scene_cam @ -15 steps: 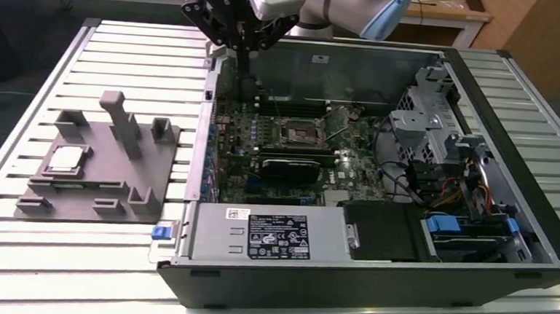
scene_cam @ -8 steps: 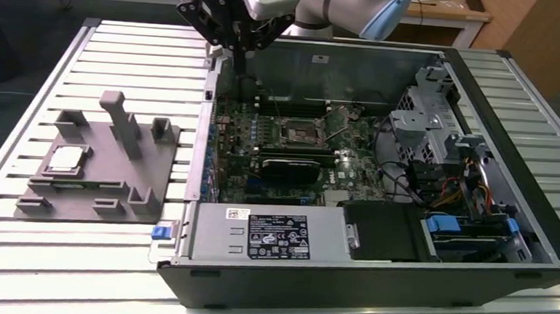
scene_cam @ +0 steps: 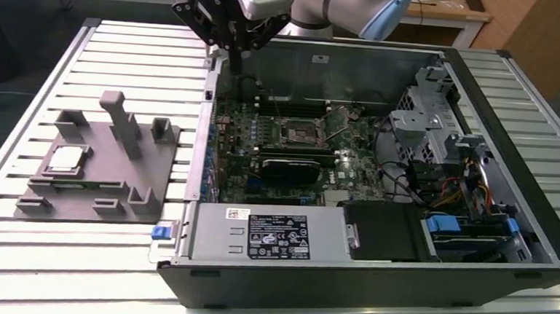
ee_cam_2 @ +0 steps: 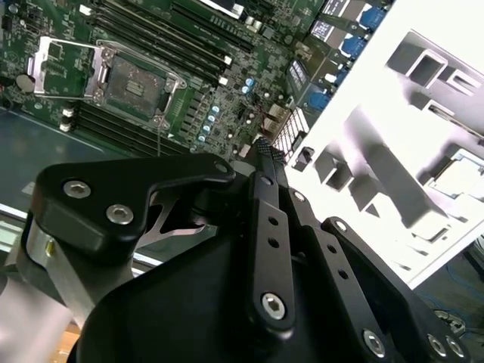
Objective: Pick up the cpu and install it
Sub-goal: 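Reach for the cpu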
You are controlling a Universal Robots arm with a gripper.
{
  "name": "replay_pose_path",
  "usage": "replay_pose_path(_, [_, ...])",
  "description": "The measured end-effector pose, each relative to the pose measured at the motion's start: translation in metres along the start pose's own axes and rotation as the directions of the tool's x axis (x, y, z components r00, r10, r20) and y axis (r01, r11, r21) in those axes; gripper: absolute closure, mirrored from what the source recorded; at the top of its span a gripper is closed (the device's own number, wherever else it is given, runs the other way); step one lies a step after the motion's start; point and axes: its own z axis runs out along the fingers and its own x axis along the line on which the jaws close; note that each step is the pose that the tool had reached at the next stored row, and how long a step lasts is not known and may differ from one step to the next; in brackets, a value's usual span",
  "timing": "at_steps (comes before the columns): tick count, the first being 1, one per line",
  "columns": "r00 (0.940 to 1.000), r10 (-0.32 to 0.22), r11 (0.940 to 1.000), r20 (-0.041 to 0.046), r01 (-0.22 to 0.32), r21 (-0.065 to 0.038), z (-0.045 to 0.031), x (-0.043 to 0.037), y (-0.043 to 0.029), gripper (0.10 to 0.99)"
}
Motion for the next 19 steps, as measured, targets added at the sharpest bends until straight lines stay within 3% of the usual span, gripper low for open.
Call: replay_pose_path(19, [1.0000, 0.000, 1.0000, 0.0000, 0.000, 0.000, 0.0001, 0.0123, -0.0009, 0.980])
